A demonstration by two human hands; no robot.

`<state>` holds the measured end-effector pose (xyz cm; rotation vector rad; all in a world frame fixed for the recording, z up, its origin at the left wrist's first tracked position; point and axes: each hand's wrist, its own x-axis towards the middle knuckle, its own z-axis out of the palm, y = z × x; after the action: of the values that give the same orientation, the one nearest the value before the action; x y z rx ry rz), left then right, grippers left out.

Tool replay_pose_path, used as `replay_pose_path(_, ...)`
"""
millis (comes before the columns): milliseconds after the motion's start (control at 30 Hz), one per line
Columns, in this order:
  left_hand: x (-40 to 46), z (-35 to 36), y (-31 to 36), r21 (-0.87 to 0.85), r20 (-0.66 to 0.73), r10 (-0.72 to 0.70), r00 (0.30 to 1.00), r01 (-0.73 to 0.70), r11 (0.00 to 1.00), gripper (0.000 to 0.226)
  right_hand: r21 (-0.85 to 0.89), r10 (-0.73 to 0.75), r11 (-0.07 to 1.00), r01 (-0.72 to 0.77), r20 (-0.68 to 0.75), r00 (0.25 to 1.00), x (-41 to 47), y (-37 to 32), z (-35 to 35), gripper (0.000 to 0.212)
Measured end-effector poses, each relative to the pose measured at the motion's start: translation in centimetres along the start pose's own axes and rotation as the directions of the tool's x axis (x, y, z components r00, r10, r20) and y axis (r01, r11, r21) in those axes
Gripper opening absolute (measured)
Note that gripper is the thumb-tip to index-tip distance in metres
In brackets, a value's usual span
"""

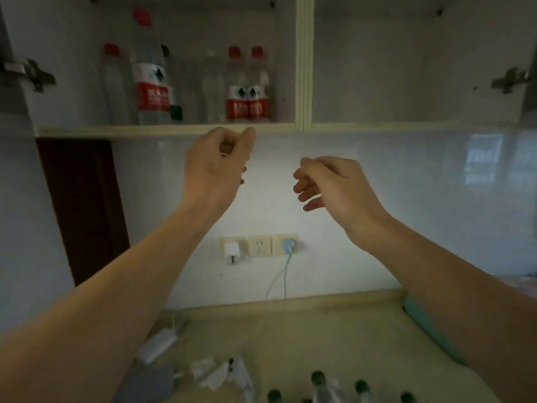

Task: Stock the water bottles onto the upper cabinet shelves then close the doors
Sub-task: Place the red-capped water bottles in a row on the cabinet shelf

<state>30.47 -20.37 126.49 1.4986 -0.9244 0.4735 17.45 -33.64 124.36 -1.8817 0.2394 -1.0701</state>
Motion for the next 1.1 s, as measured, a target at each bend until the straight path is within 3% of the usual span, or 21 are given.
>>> replay_pose_path(67, -3.7, 0.9, -0.5, -0.036, 0.078, -0.127, 0.989, 0.130, 0.991, 0.039, 0.042, 0.112, 0.993, -0.111, -0.007, 0.994, -3.8, 2.5, -1.4, 0.031)
replay_pose_path(233, -13.2, 1.7, -3.7, 0.019, 0.254, -0.354, 0.900, 0.362, 0.932, 0.044, -0.049, 0.245, 0.968, -0.246, -0.020, 0.969, -13.7, 8.1, -4.4, 0.028)
replay_pose_path(400, -23.3, 2.1, -6.1, 0.100, 0.452, -0.395, 0.800, 0.394, 0.914, 0.040, -0.139, 0.360, 0.920, -0.367, -0.074, 0.930, -23.8, 12.5, -4.7, 0.023)
replay_pose_path(600, -35.2, 0.7, -8.8, 0.124, 0.642, -0.462, 0.612, 0.512, 0.850, 0.035, -0.229, 0.385, 0.885, -0.405, -0.129, 0.914, -36.7, 15.8, -2.6, 0.031)
replay_pose_path(733, -45.3, -0.3, -11.3, 0.158, 0.775, -0.459, 0.434, 0.571, 0.806, 0.031, -0.221, 0.512, 0.816, -0.534, -0.152, 0.845, -47.3, 20.2, -1.4, 0.017)
replay_pose_path(833, -52.9, 0.1, -14.1, 0.220, 0.803, -0.507, 0.313, 0.635, 0.740, 0.026, -0.293, 0.652, 0.688, -0.664, -0.152, 0.743, -54.2, 25.6, -1.1, 0.015)
replay_pose_path(967, -63.3, 2.5, -20.2, 0.347, 0.779, -0.600, 0.182, 0.672, 0.655, 0.025, -0.348, 0.794, 0.524, -0.777, -0.131, 0.594, -62.2, 34.3, -0.9, 0.021)
replay_pose_path(1100, -73.8, 6.0, -29.2, 0.506, 0.693, -0.716, 0.080, 0.654, 0.563, 0.028, -0.413, 0.859, 0.426, -0.805, -0.093, 0.503, -69.0, 44.2, -0.1, 0.021)
